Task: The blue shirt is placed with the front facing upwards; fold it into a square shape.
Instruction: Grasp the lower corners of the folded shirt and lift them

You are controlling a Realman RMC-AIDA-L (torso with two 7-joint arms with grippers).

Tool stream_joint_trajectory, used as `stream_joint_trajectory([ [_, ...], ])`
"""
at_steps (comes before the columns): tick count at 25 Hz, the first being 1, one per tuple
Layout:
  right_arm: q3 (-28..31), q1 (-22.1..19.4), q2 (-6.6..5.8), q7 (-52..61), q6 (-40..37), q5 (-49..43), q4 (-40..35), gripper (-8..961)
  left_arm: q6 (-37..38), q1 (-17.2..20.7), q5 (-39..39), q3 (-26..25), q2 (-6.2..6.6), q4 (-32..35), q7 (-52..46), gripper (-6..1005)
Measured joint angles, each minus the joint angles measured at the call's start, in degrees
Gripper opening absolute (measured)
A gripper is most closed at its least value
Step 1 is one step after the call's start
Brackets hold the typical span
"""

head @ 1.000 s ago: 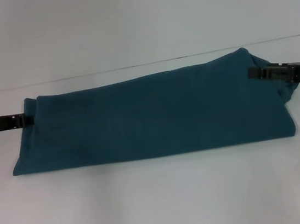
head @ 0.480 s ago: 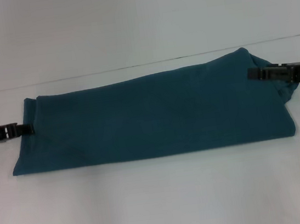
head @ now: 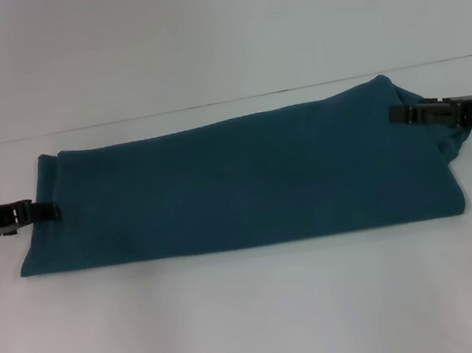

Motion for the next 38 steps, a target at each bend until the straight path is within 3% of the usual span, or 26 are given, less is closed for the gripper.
stream_joint_trajectory([
  [6, 0.0, 0.0, 0.0, 0.2, 0.0, 0.0, 0.0, 901, 2.7, -0.4, -0.3, -3.1, 0.85, -0.4, -0.5, 827],
  [11, -0.6, 0.0, -0.03, 0.5, 0.0, 0.0, 0.0, 901, 7.4, -1.1, -0.3, -6.6, 3.23, 0.1, 0.2, 828],
  [17, -1.4, 0.0, -0.05, 0.6, 0.3, 0.0, 0.0, 901, 10.3, -1.5, -3.3, -6.9, 5.13, 2.1, 2.1, 828],
  [29, -1.6, 0.2, 0.27, 0.8, 0.2, -0.1, 0.0, 898, 6.2, -2.0, -3.1, -3.2, 3.08, 4.1, 2.6, 829],
  [38, -1.6, 0.2, 0.26, 0.8, 0.0, -0.1, 0.0, 897, 3.5, -2.2, -1.6, -3.0, 2.69, 4.6, 2.1, 830],
])
